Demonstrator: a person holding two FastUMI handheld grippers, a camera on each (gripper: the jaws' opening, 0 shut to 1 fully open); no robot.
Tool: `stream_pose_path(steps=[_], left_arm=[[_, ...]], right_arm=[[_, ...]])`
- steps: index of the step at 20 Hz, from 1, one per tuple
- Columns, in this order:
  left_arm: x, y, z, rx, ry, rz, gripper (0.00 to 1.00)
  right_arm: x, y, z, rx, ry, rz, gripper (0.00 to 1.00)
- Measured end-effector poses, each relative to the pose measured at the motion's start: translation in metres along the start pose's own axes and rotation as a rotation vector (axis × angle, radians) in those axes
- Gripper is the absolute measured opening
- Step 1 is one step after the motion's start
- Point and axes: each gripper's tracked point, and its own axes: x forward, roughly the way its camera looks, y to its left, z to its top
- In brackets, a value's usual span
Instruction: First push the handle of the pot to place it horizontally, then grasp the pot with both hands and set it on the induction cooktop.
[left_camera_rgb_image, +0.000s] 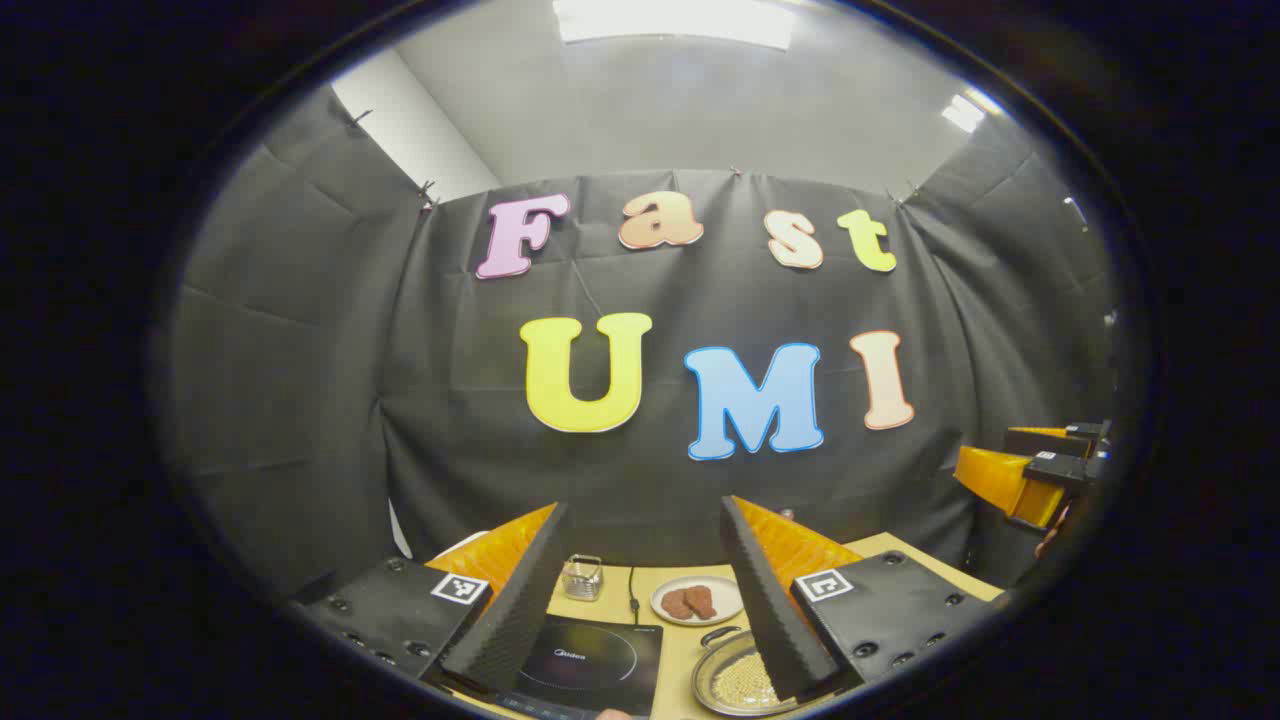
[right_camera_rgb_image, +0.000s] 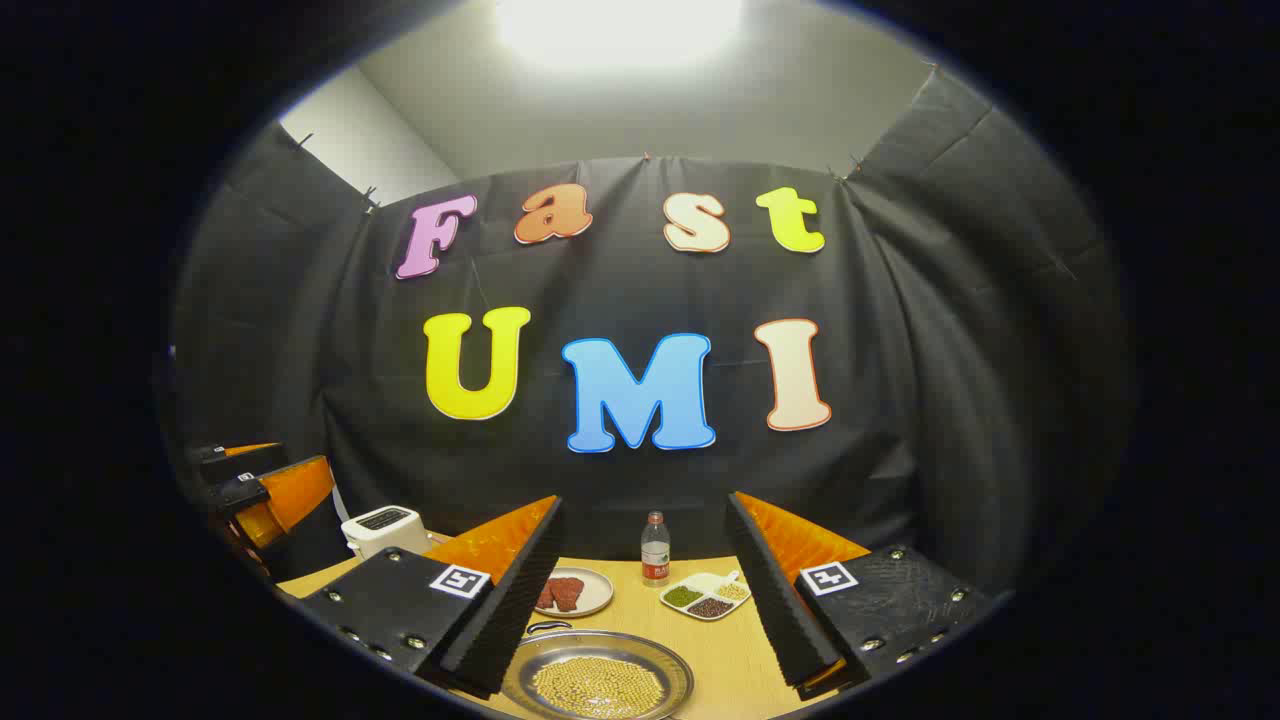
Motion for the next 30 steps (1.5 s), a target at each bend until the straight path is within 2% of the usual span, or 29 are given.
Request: stream_pose_path(steps=[6,18,24,30], left_arm=[[0.017,0.007,0.002,-0.019,-0.001,-0.04,0.95],[0.022,0.012,-0.005,-0.03,0.02,-0.061,0.95],[0.02,0.011,-0.016,-0.025,0.048,-0.072,0.96],[0.018,0.013,-0.028,-0.019,0.083,-0.077,0.96]], right_arm=[[0.004,0.005,0.005,-0.022,-0.009,-0.04,0.97],[0.006,0.013,-0.014,-0.043,0.048,-0.026,0.97],[0.0,0.019,-0.066,-0.068,0.186,0.022,0.97],[-0.02,0.026,-0.153,-0.076,0.441,0.115,0.95]])
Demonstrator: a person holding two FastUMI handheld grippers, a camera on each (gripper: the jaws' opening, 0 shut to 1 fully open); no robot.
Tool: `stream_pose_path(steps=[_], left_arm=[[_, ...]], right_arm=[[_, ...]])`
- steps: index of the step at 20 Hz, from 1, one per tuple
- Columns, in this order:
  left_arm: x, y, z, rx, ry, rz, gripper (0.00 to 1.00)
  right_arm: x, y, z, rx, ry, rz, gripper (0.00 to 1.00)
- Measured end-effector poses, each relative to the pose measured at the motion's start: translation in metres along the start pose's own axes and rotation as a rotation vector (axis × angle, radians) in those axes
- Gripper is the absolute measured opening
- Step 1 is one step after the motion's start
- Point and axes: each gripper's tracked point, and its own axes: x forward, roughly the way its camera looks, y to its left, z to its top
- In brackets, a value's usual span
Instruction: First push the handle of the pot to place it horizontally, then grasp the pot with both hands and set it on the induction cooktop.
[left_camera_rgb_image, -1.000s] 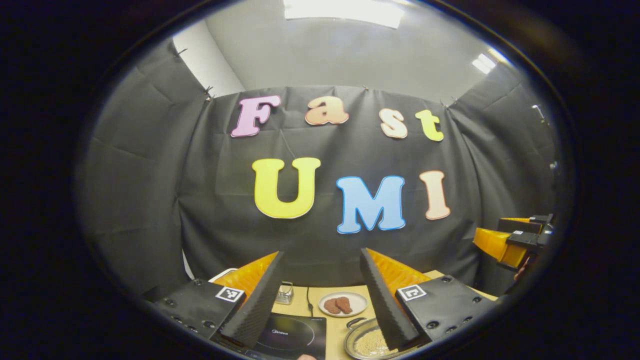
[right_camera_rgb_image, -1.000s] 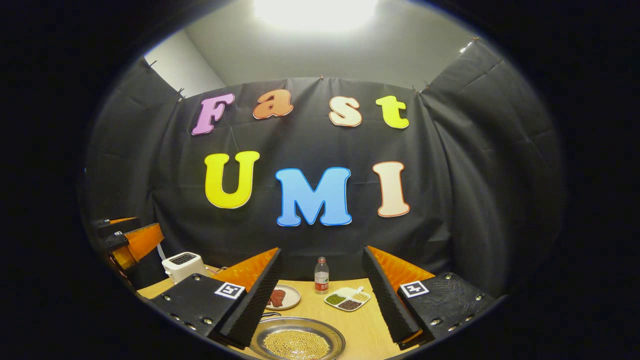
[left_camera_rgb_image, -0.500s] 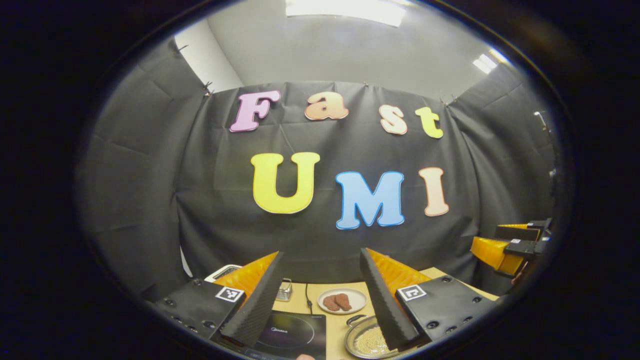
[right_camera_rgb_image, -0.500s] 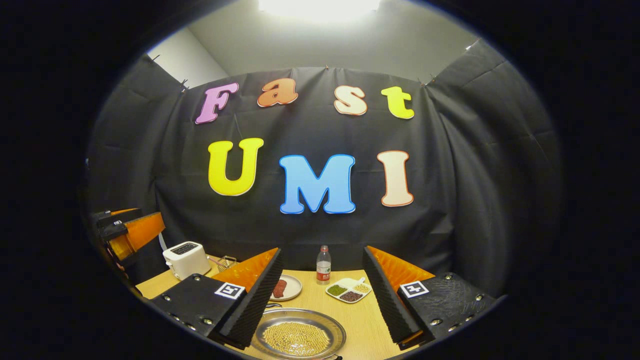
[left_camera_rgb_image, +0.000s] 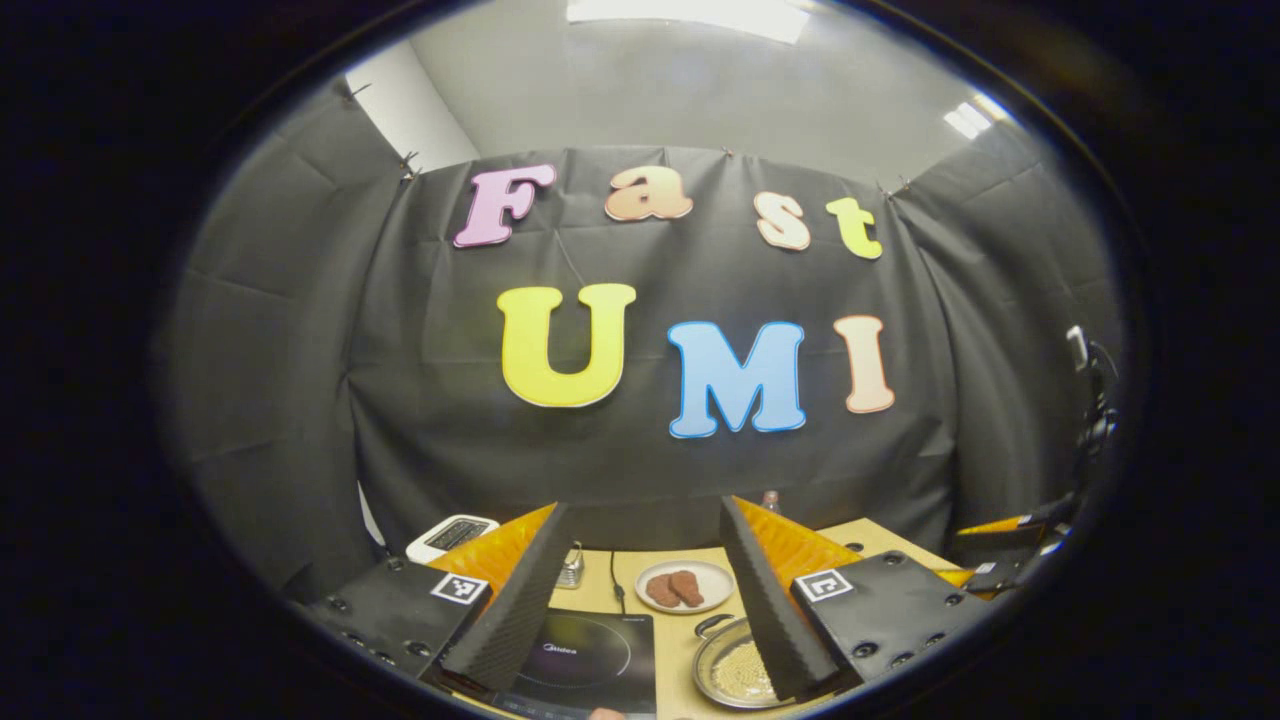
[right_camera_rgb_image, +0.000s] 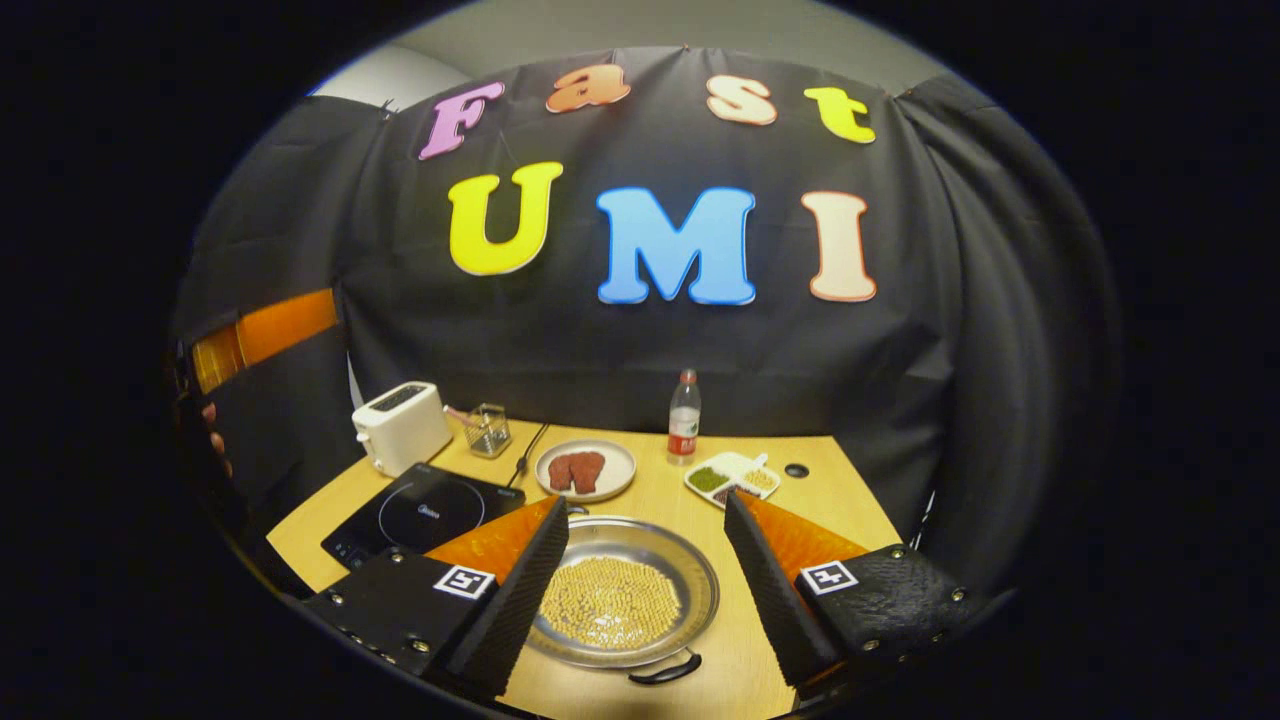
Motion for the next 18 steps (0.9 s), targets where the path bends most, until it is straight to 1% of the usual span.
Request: stream_pose_path(steps=[1,2,3,4,5,7,8,9,10,11,12,13,14,15,16,18], left_arm=[[0.0,0.0,-0.002,0.001,0.006,0.0,0.95],[-0.002,0.002,-0.006,0.003,0.012,0.002,0.96],[-0.002,0.003,-0.008,0.006,0.016,0.006,0.95],[-0.003,0.003,-0.009,0.006,0.024,0.004,0.96],[-0.003,0.003,-0.013,0.005,0.031,0.005,0.96],[-0.004,0.005,-0.016,0.005,0.042,0.009,0.96],[-0.005,0.006,-0.018,0.003,0.046,0.01,0.95],[-0.007,0.006,-0.019,0.002,0.049,0.011,0.95],[-0.008,0.006,-0.02,0.003,0.051,0.013,0.95],[-0.009,0.008,-0.022,0.005,0.054,0.016,0.95],[-0.011,0.009,-0.024,0.008,0.058,0.019,0.95],[-0.011,0.01,-0.023,0.01,0.06,0.023,0.95],[-0.012,0.012,-0.025,0.012,0.063,0.028,0.95],[-0.014,0.014,-0.025,0.011,0.066,0.034,0.96],[-0.014,0.015,-0.027,0.011,0.068,0.039,0.96],[-0.016,0.02,-0.028,0.011,0.071,0.055,0.96]], right_arm=[[0.002,0.001,-0.014,-0.009,0.042,0.008,0.94],[0.004,0.005,-0.027,-0.007,0.079,0.035,0.85],[0.004,0.006,-0.039,-0.008,0.121,0.036,0.83],[0.003,0.005,-0.05,-0.005,0.156,0.041,0.73],[0.004,0.009,-0.061,-0.005,0.195,0.055,0.67],[0.006,0.009,-0.086,-0.013,0.271,0.059,0.63],[0.004,0.014,-0.096,0.001,0.302,0.082,0.43],[0.003,0.016,-0.108,0.012,0.345,0.093,0.36],[0.002,0.022,-0.121,0.025,0.388,0.119,0.29],[0.004,0.025,-0.131,0.029,0.428,0.132,0.29],[0.002,0.02,-0.142,0.03,0.469,0.118,0.03],[0.002,0.024,-0.15,0.043,0.499,0.142,0.01],[0.003,0.026,-0.159,0.044,0.518,0.15,0.08],[0.005,0.022,-0.169,0.038,0.537,0.136,0.07],[0.003,0.023,-0.171,0.042,0.557,0.15,0.0],[0.0,0.027,-0.184,0.034,0.608,0.164,0.0]])
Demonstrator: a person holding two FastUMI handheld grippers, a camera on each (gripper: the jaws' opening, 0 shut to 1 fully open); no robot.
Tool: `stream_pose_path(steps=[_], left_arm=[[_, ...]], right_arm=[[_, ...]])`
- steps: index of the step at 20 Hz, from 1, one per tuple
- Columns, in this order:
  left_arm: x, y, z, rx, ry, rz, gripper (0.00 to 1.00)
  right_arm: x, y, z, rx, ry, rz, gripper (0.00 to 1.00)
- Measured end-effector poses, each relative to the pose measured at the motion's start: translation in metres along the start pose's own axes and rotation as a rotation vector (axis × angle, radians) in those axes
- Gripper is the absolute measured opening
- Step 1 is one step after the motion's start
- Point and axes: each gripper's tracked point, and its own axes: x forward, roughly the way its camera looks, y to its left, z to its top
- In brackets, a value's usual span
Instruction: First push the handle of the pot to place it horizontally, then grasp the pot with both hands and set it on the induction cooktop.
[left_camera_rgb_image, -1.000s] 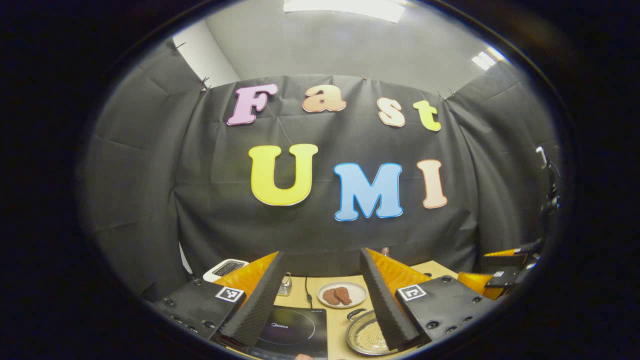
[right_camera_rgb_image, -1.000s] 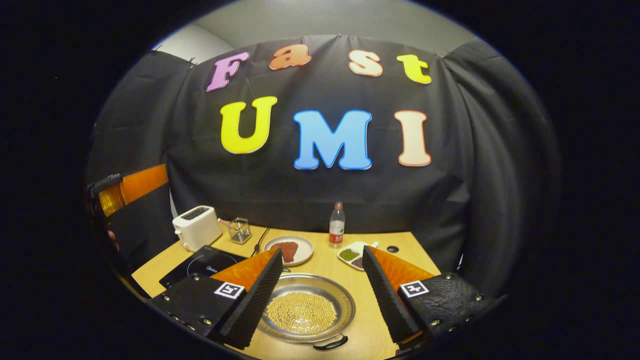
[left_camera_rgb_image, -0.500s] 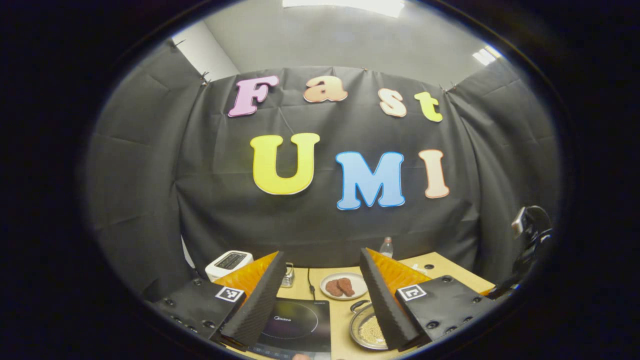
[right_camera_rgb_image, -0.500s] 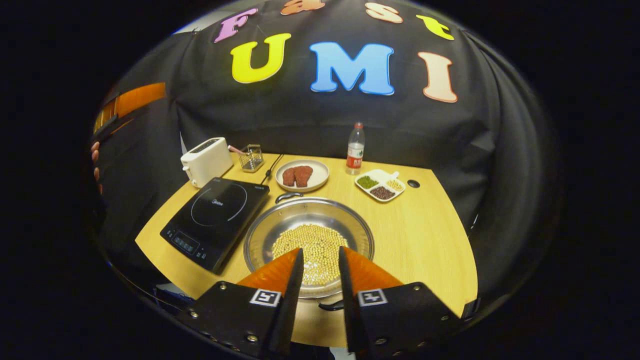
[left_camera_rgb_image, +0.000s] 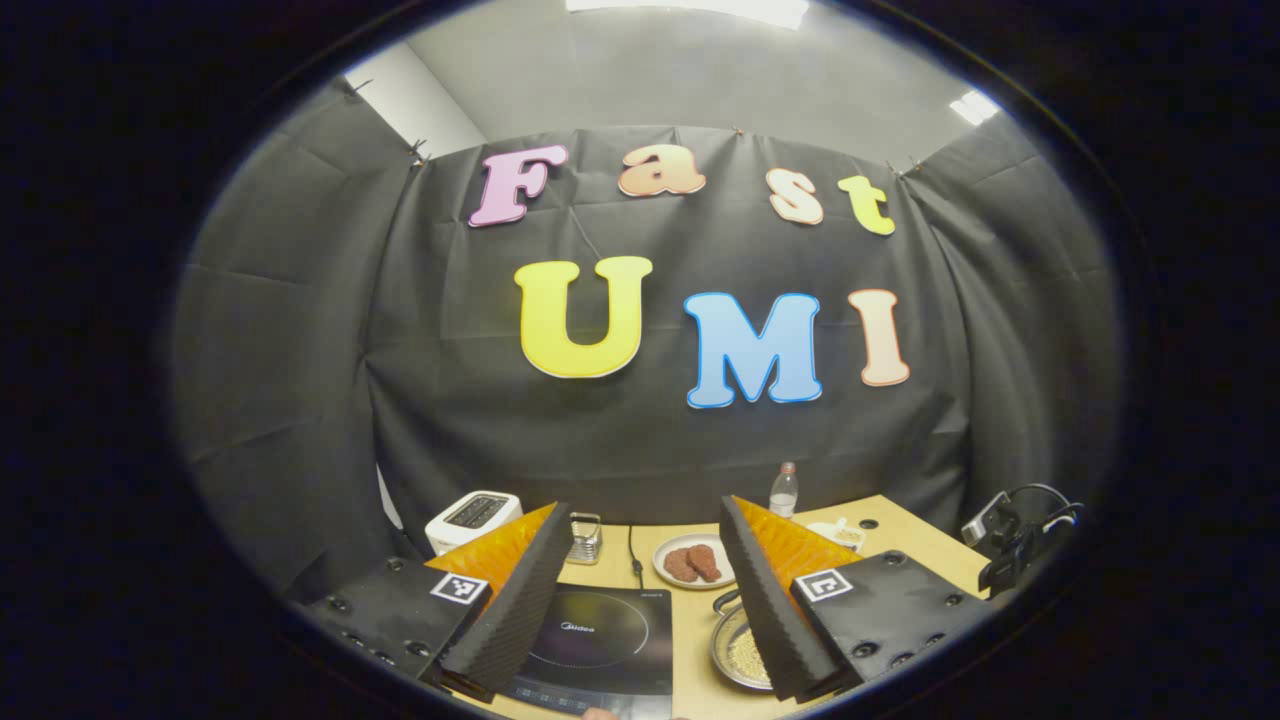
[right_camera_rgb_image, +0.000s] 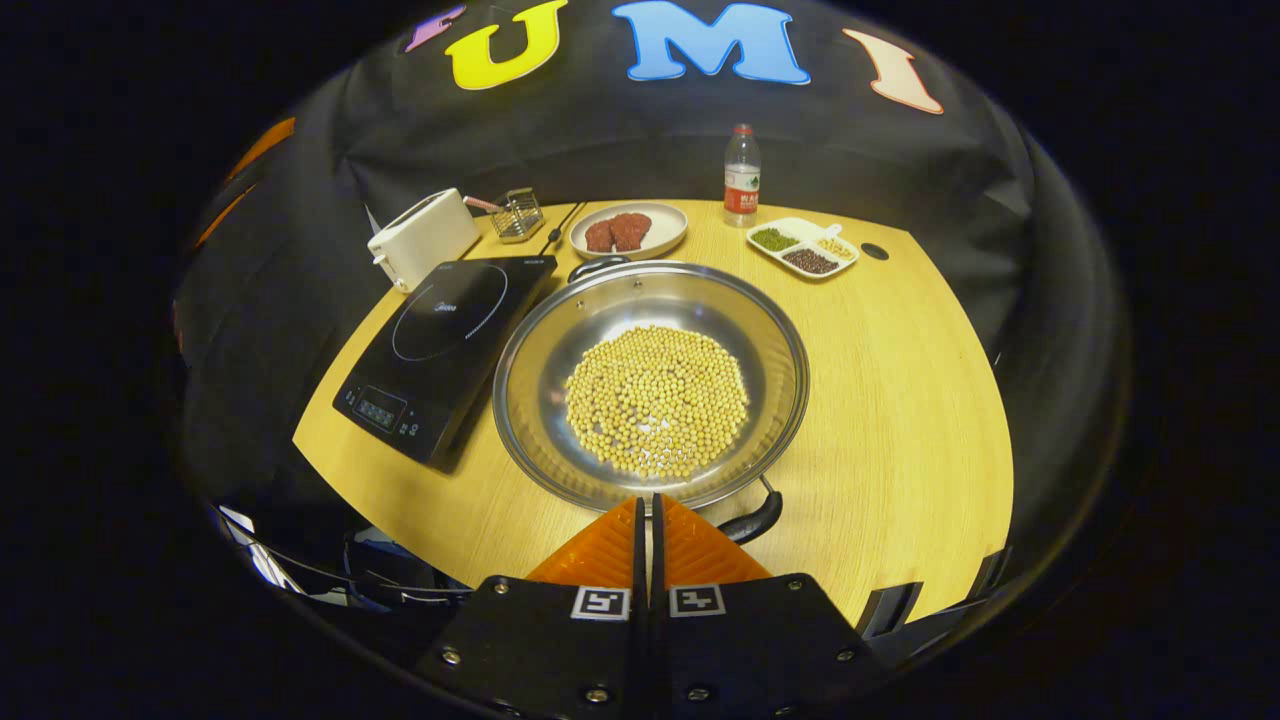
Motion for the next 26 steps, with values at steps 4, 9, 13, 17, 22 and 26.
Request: stream_pose_path(steps=[4,9,13,17,22,26], left_arm=[[-0.002,0.007,-0.005,0.0,0.013,0.028,0.95],[-0.006,0.014,-0.006,0.011,0.019,0.059,0.96],[-0.005,0.015,-0.004,0.01,0.023,0.072,0.95],[-0.004,0.01,-0.003,0.01,0.021,0.069,0.95],[-0.001,0.0,-0.005,0.011,0.023,0.052,0.96],[0.001,-0.007,-0.006,0.014,0.026,0.037,0.95]], right_arm=[[0.018,0.007,-0.022,-0.004,0.107,0.038,0.01],[0.039,0.004,-0.033,-0.016,0.163,0.021,0.0],[0.043,0.0,-0.036,0.0,0.172,0.016,0.0],[0.046,-0.008,-0.039,0.011,0.169,0.0,0.0],[0.046,-0.034,-0.036,0.023,0.157,-0.064,0.01],[0.045,-0.056,-0.033,0.003,0.143,-0.129,0.0]])
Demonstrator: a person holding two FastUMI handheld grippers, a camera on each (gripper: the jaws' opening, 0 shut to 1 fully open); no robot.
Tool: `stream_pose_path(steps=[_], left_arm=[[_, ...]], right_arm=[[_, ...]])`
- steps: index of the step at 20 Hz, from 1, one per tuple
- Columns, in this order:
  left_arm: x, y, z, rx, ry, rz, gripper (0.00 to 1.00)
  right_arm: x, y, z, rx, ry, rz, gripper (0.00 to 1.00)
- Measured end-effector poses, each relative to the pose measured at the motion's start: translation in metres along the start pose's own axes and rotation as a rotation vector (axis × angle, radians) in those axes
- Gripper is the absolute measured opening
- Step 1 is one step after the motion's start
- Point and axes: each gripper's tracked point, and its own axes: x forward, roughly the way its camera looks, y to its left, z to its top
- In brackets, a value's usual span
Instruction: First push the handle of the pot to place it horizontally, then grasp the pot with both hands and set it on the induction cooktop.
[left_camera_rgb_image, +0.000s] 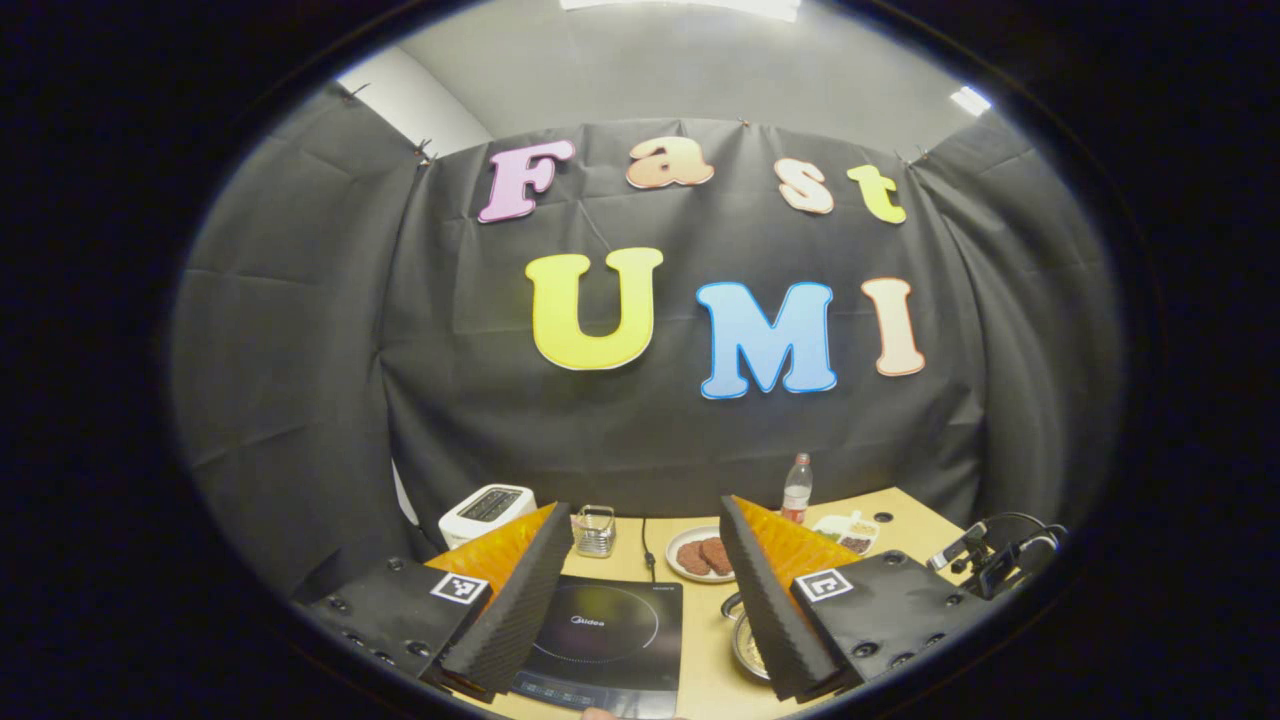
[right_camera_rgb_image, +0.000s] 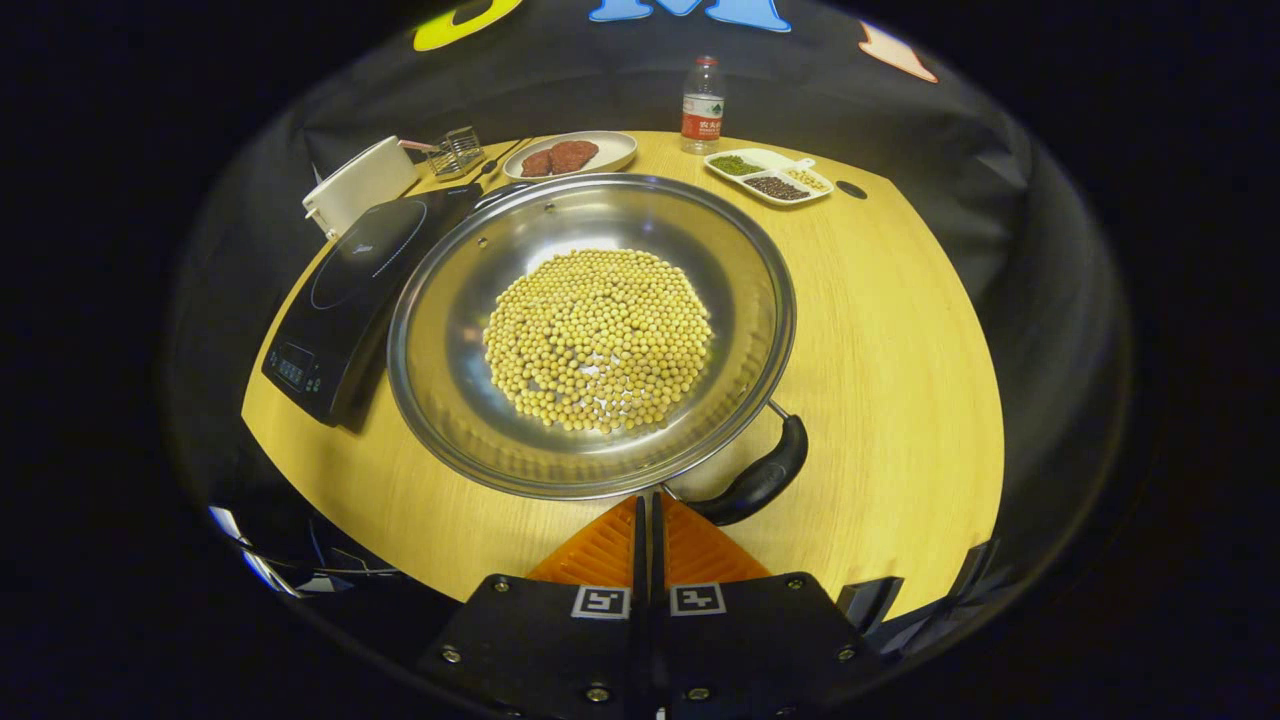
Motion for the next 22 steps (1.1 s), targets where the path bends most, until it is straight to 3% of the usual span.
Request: stream_pose_path(steps=[9,22], left_arm=[[0.0,-0.007,0.0,0.015,0.006,-0.008,0.95],[0.005,-0.018,-0.013,0.023,0.045,-0.02,0.95]], right_arm=[[0.009,-0.039,0.01,-0.044,-0.004,-0.063,0.0],[0.027,-0.093,0.054,-0.107,-0.055,-0.128,0.0]])
